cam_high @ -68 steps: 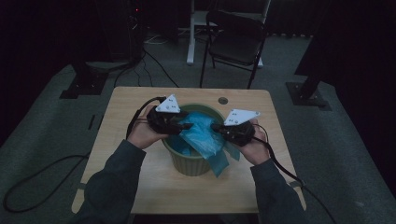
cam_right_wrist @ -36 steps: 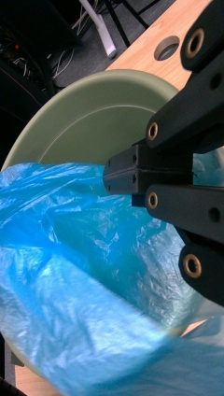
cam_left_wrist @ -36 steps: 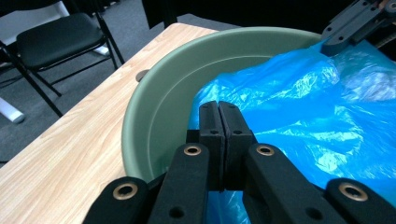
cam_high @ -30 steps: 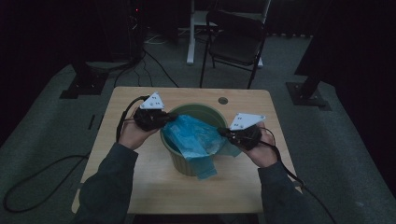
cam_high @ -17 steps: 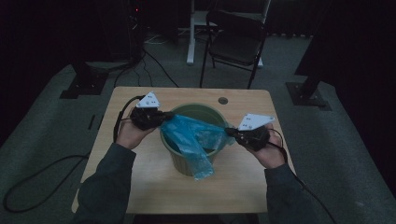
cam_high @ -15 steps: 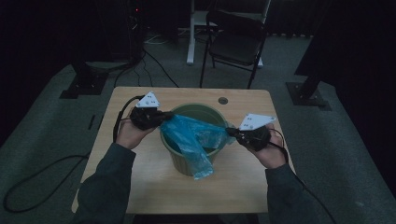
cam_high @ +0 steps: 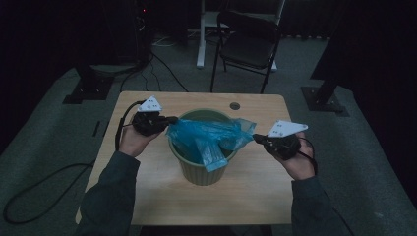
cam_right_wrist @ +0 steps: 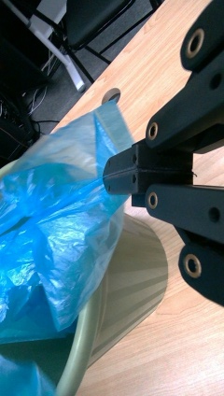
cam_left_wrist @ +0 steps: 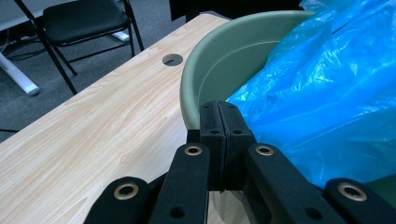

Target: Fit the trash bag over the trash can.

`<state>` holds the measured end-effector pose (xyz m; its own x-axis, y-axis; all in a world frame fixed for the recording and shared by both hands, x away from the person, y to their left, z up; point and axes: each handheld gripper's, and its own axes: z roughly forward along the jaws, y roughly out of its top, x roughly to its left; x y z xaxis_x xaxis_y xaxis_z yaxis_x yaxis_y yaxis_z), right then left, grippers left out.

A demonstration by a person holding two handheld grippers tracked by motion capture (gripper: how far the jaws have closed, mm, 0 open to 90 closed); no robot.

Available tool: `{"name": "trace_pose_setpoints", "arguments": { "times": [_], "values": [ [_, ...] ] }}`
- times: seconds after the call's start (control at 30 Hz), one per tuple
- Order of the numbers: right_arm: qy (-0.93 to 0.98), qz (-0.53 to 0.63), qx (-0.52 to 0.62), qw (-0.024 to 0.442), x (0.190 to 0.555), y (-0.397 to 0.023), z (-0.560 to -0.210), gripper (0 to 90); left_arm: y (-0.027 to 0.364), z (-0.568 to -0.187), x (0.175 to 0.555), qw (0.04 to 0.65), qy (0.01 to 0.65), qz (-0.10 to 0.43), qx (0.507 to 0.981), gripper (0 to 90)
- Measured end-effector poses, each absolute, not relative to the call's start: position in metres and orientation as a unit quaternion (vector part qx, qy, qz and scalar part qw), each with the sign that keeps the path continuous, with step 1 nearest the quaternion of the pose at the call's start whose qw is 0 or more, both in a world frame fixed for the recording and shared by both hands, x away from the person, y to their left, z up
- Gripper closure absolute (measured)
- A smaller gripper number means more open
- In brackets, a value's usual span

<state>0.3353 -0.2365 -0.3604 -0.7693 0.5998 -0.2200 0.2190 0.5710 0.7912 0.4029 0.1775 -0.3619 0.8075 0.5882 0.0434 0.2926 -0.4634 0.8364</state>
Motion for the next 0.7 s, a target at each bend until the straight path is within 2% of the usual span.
{"name": "trace_pose_setpoints", "arguments": {
  "times": [0.7],
  "values": [
    [0.849,0.394,0.256,0.244,0.336,-0.249,-0.362,90.0,0.201,-0.369,0.406,0.448,0.301,0.173,0.824,89.7]
  ]
}}
